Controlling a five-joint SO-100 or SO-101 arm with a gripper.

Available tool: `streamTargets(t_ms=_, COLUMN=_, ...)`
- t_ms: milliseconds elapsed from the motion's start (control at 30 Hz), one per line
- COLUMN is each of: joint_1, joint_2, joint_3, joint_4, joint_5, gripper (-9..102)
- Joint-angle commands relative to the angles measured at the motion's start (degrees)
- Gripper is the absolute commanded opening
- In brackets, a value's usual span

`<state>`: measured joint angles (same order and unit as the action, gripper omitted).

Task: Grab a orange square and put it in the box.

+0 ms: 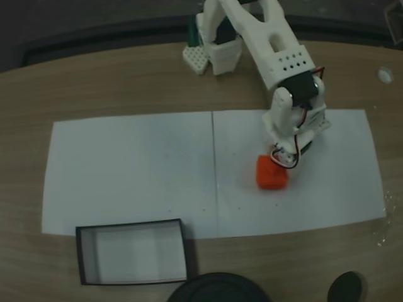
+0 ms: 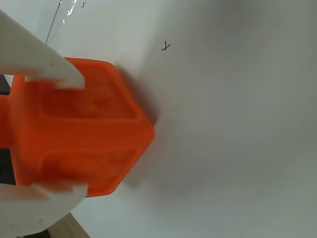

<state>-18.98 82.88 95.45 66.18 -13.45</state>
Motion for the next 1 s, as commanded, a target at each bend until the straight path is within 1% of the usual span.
streamTargets(t_ms=0, joint_1=3.25, joint_2=0.97, joint_3=-1.58, joint_4=0.26, joint_5=-0.18, gripper=9)
streamTargets(t_ms=100, joint_1=3.6, joint_2=1.05, joint_3=-4.13, joint_4=1.67, joint_5=-0.18, gripper=8)
streamTargets(t_ms=200, joint_1=3.6, joint_2=1.05, joint_3=-9.4, joint_4=5.62, joint_5=-1.05, gripper=8)
streamTargets(t_ms=333, joint_1=4.75, joint_2=2.02, joint_3=-20.3, joint_4=12.57, joint_5=-1.93, gripper=8)
streamTargets(t_ms=433, joint_1=6.68, joint_2=2.29, joint_3=-30.06, joint_4=17.84, joint_5=-4.75, gripper=8)
streamTargets(t_ms=567, joint_1=11.51, joint_2=1.76, joint_3=-43.33, joint_4=22.85, joint_5=-8.0, gripper=8)
streamTargets(t_ms=733, joint_1=19.69, joint_2=1.76, joint_3=-51.15, joint_4=23.2, joint_5=-13.54, gripper=8)
streamTargets(t_ms=867, joint_1=26.37, joint_2=1.41, joint_3=-51.5, joint_4=20.04, joint_5=-16.08, gripper=8)
streamTargets(t_ms=967, joint_1=28.56, joint_2=-0.97, joint_3=-51.5, joint_4=20.83, joint_5=-16.0, gripper=9)
